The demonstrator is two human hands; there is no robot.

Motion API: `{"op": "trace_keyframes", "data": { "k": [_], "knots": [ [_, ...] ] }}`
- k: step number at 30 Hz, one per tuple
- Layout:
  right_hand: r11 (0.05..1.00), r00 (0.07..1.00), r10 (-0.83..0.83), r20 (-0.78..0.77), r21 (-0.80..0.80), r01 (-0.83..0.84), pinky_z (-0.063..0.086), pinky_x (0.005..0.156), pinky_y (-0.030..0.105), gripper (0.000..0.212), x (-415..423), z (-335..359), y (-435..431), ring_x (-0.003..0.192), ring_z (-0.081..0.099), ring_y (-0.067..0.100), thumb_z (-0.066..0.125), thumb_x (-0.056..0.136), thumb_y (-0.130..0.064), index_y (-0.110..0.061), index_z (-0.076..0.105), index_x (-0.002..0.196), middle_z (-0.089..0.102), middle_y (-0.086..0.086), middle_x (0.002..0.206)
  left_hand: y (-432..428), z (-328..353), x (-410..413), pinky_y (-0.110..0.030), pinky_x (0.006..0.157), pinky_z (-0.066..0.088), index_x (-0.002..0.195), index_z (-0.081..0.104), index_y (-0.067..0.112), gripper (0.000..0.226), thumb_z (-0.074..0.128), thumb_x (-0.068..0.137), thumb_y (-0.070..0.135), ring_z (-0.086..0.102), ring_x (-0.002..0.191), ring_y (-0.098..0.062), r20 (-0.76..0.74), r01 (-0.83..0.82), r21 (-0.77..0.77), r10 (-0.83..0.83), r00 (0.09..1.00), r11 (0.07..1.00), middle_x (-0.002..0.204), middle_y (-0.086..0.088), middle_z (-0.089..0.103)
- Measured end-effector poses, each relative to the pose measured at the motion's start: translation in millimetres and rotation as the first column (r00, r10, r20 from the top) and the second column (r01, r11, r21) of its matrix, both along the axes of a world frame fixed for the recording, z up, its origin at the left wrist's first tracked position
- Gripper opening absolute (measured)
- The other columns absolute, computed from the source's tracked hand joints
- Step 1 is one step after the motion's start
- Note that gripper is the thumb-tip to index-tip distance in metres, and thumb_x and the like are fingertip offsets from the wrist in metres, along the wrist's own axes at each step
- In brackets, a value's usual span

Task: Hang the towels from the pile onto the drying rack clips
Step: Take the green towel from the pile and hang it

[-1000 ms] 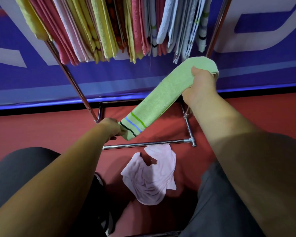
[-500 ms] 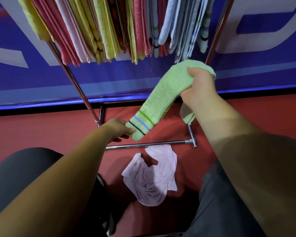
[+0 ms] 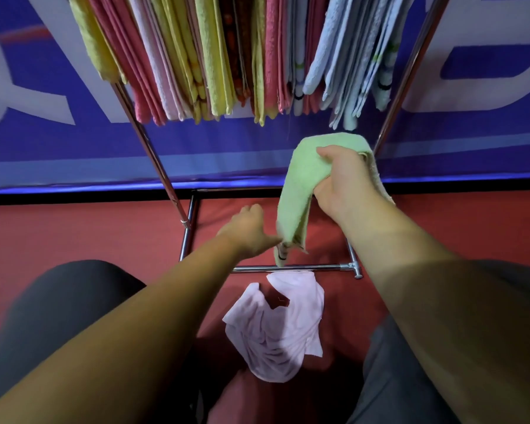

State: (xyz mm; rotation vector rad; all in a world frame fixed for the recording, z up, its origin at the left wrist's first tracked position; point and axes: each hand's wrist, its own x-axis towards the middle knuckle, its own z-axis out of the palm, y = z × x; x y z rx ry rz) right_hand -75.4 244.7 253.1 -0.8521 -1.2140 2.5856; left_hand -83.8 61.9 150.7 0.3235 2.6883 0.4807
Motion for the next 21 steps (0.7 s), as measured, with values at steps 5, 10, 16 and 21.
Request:
{"op": "trace_keyframes", "data": {
  "k": [5,10,16,21],
  "knots": [
    [0.988,0.986,0.157,0.052,-0.001,-0.157,0.048,0.114,0.051,0.096,-1.0,-11.2,-24.9,0.123,0.069,0.029,0.076,0.054,-0.013,-0.019,0.053,0.147,0.067,0.009,0.140,39.9,25.3,20.2,-0.024,0.082,0.051,0.123,0.051,0.012,0.058,0.084,0.087,0.042,0.062,0.107,-0.019,0.086,0.007,0.352,-0.040,0.996,0.936,0.123,-0.005,0.063],
    [0.990,0.989,0.138,0.058,-0.002,-0.138,0.048,0.113,0.060,0.090,11.6,3.0,-49.0,0.135,0.059,0.040,0.047,0.072,0.013,-0.025,0.045,0.153,0.055,0.013,0.152,44.0,24.0,12.3,-0.035,0.068,0.048,0.116,0.057,0.020,0.046,0.054,0.085,0.054,0.068,0.094,-0.029,-0.027,-0.138,0.399,0.162,0.986,0.907,0.107,-0.004,0.066],
    [0.996,0.994,0.085,0.068,-0.003,-0.085,0.060,0.094,0.061,0.069,3.6,-0.5,-36.9,0.117,0.069,0.038,0.030,0.100,0.016,-0.025,0.046,0.154,0.062,0.015,0.144,42.1,38.3,6.9,-0.039,0.072,0.046,0.103,0.055,0.010,0.017,0.053,0.094,0.024,0.061,0.090,-0.033,-0.125,-0.311,0.494,0.421,0.898,0.812,0.101,-0.010,0.069],
    [0.997,0.989,0.072,0.127,0.002,-0.073,0.067,0.084,0.047,0.050,3.1,-0.7,-24.3,0.101,0.075,0.032,0.030,0.109,0.002,-0.009,0.044,0.156,0.056,0.016,0.146,41.9,54.0,6.7,-0.048,0.072,0.057,0.093,0.059,0.024,0.011,0.050,0.095,0.031,0.064,0.076,-0.026,-0.254,-0.216,0.647,0.474,0.843,0.731,0.077,0.003,0.069]
  ]
}}
